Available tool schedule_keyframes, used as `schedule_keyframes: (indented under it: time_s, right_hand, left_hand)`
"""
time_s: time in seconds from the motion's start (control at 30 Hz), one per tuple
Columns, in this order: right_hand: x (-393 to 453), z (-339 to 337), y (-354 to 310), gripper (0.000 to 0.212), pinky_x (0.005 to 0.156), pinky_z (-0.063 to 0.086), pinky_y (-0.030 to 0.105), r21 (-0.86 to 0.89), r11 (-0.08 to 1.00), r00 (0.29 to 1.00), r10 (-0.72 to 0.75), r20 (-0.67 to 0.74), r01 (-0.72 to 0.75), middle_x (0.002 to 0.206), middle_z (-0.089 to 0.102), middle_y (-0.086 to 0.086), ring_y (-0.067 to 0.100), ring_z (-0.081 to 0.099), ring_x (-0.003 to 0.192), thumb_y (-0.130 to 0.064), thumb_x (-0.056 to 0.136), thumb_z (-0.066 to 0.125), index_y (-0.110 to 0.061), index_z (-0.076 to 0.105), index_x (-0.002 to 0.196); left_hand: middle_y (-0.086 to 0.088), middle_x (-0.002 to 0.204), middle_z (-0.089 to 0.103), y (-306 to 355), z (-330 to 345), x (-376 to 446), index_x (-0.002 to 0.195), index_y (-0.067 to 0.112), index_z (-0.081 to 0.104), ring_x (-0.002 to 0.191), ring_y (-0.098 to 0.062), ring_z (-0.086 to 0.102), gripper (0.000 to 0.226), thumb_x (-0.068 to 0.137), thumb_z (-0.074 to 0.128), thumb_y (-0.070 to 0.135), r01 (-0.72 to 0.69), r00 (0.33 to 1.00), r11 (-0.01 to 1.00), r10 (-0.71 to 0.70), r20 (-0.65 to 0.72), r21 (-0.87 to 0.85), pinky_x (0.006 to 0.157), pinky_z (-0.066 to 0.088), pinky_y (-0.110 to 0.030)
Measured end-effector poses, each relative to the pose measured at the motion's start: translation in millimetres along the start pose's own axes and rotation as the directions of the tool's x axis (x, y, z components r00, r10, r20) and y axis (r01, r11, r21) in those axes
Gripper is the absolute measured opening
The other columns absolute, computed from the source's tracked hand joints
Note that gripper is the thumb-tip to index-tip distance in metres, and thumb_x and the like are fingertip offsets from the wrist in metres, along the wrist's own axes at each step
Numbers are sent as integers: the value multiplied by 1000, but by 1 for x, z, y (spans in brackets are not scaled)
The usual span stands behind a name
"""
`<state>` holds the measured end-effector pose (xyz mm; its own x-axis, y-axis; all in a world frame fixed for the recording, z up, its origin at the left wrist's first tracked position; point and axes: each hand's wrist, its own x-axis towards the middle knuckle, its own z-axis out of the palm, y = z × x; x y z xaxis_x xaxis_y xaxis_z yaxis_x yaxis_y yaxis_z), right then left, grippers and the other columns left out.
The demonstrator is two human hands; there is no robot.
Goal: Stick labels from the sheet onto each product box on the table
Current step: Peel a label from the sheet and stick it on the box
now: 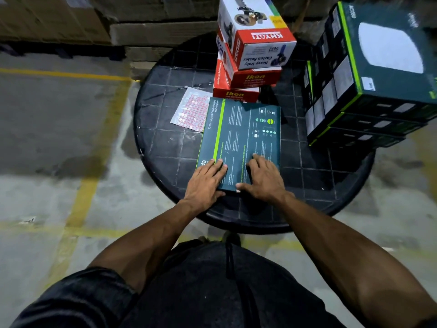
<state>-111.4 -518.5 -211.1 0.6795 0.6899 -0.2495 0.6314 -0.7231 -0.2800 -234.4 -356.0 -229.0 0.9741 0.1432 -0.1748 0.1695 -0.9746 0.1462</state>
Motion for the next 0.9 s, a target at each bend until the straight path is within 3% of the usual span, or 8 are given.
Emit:
schedule_keyframes:
  time_s: [0.1, 0.2, 0.3, 0.4, 0.5, 0.63, 0.73, 0.9]
  right_hand:
    - [-1, -5, -3, 51, 116, 23, 39, 19, 1000, 999, 21, -38, -20, 157, 27, 5, 25, 29, 141, -50, 89, 61, -17, 48, 126]
    - [-6, -3, -1, 49, 114, 27, 38, 117, 988, 992, 107, -66, -99, 157, 26, 6, 26, 30, 141, -45, 91, 61, -16, 51, 129]
    - [-21, 1, 7, 63, 114, 27, 43, 261, 929, 951, 295, -96, -262, 160, 15, 10, 31, 21, 145, -43, 89, 65, -18, 42, 142]
    - [-36, 7, 18, 76, 112, 28, 47, 425, 815, 896, 444, -21, -394, 161, 10, 12, 34, 19, 145, -42, 89, 66, -23, 27, 151]
    - [-42, 14, 23, 86, 111, 30, 42, 540, 751, 913, 397, 91, -381, 156, 24, 17, 33, 29, 141, -41, 89, 67, -23, 15, 156]
    - [-49, 17, 12, 87, 112, 30, 39, 607, 712, 921, 379, 93, -354, 157, 19, 17, 33, 31, 141, -42, 88, 68, -25, 16, 156]
    - [-53, 16, 6, 81, 110, 36, 43, 573, 746, 907, 422, -10, -341, 154, 23, 13, 33, 36, 137, -49, 88, 65, -27, 23, 154]
    - [-60, -16, -4, 70, 104, 42, 43, 581, 795, 809, 451, -376, -174, 137, 44, 9, 26, 45, 127, -59, 87, 58, -19, 43, 143]
  left_hand:
    - [0, 163, 10, -3, -2, 0, 155, 20, 15, 149, -20, 6, 84, 89, 61, 46, -22, 1000, 1000, 22, 0, -15, 117, 11, -33]
    - [0, 162, 12, -7, -5, -2, 154, 23, 20, 149, -21, 8, 81, 88, 63, 46, -17, 1000, 997, 18, 6, -78, 116, 15, -34]
    - [-5, 161, 11, -11, -7, -13, 151, 23, 26, 147, -26, 14, 84, 84, 66, 52, 130, 990, 980, -137, -35, -150, 114, 23, -39]
    - [-13, 162, 2, -16, -4, -24, 153, 19, 15, 145, -30, 19, 94, 83, 66, 53, 313, 946, 915, -324, -4, -255, 112, 27, -43]
    - [-16, 159, 15, -14, 0, -27, 155, 14, 2, 140, -34, 31, 94, 89, 63, 44, 343, 939, 860, -329, 102, -379, 110, 32, -45]
    - [-16, 148, 32, -9, -5, -27, 155, 19, 2, 127, -39, 45, 89, 92, 63, 32, 357, 932, 772, -330, 148, -525, 101, 39, -46]
    - [-14, 147, 36, -10, -14, -31, 155, 20, 9, 129, -35, 43, 82, 93, 61, 37, 313, 942, 779, -328, 73, -543, 102, 38, -43]
    - [-8, 149, 43, -7, -53, -38, 151, 16, 27, 135, -28, 40, 70, 94, 58, 42, 182, 925, 782, -342, -166, -596, 107, 31, -37]
